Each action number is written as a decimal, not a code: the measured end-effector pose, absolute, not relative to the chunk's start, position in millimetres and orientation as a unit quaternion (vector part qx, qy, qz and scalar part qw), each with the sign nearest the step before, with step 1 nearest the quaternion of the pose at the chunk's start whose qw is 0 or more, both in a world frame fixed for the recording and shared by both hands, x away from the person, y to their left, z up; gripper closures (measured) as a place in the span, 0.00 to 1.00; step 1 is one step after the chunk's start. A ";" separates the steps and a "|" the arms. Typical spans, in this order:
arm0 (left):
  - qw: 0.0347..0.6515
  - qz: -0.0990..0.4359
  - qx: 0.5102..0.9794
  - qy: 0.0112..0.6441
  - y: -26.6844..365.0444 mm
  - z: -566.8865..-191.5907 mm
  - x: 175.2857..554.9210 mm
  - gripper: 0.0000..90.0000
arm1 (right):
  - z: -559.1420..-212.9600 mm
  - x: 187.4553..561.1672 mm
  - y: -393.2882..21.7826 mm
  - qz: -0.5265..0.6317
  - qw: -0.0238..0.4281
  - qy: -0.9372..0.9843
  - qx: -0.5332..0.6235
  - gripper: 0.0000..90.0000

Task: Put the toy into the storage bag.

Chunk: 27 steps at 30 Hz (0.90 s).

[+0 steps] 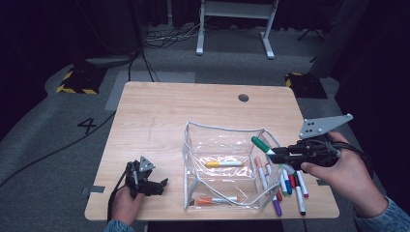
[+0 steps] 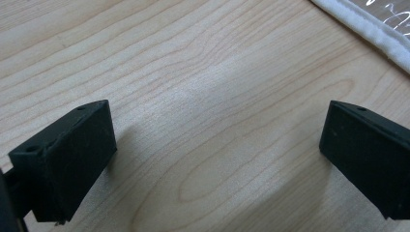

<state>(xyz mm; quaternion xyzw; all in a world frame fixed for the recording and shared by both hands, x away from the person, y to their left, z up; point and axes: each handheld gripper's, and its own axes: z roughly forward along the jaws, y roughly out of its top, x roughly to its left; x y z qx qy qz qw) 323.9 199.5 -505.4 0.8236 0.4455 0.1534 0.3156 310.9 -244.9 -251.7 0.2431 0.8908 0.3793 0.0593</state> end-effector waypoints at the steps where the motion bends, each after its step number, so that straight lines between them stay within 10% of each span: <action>1: 0.316 0.153 0.824 0.445 199.5 -505.4 323.9 0.00 | -252.1 311.3 -241.2 0.377 0.059 0.893 0.237 0.86; 27: 0.316 0.153 0.824 0.446 199.5 -505.4 323.8 0.00 | -298.0 331.3 -142.6 0.258 0.007 0.958 0.123 0.86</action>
